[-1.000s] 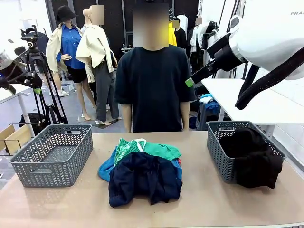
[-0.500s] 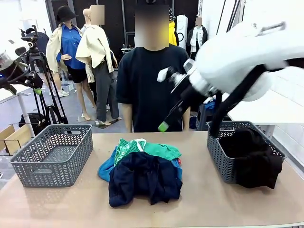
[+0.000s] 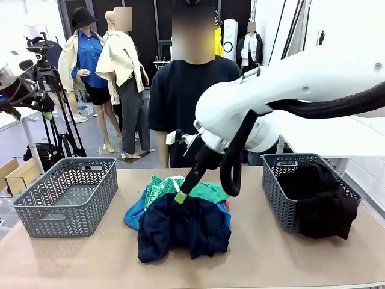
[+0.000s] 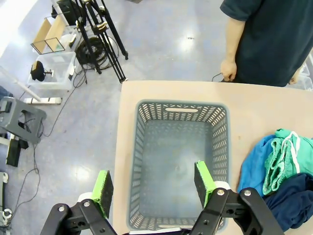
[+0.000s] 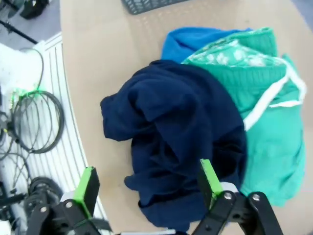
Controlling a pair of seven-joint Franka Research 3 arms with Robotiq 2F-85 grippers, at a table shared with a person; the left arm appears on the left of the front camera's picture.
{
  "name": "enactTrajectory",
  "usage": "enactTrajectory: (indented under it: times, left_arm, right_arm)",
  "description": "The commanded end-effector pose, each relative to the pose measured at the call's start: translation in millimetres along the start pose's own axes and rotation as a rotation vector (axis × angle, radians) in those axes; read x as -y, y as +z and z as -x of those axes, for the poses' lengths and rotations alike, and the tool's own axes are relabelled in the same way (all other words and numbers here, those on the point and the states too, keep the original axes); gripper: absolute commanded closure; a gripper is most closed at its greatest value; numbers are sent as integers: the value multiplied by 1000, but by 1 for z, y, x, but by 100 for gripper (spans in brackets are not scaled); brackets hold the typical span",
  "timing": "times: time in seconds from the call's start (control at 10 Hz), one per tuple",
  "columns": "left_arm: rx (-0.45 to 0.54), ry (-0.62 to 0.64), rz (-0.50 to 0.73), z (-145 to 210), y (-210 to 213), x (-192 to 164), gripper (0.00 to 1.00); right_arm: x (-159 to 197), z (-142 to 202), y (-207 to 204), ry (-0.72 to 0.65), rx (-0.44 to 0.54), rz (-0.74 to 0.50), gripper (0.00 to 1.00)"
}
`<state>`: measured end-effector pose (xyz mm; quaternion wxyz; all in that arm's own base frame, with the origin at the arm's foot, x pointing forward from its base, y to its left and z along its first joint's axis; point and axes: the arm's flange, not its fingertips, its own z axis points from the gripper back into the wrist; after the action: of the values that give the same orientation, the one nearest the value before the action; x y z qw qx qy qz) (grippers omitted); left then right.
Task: Sort the tops and bottoms.
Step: Lift clothes from the center of the table with your right hand.
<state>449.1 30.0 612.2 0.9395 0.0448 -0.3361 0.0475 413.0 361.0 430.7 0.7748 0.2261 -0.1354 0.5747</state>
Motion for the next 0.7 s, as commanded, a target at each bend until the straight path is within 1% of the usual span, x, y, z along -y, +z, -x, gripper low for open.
enactTrajectory:
  times: [0.0,0.1,0.2,0.3,0.5,0.6]
  left_arm:
    - [-4,-11,-20,1,1,-2,13]
    - [-4,-11,-20,1,1,-2,13]
    - [-4,-11,-20,1,1,-2,13]
    - [-4,-11,-20,1,1,-2,13]
    - [-4,-11,-20,1,1,-2,13]
    - [-4,-11,-20,1,1,-2,13]
  right_arm:
    - [-5,-9,-7,15,-54,-70,0]
    - [-7,-10,-20,20,-72,-83,0]
    - [-7,-10,-32,24,-100,-57,0]
    - [-5,-9,-42,19,-132,13,0]
    - [-5,-6,-52,29,-167,139,0]
    - [-5,-6,-49,41,-154,188,0]
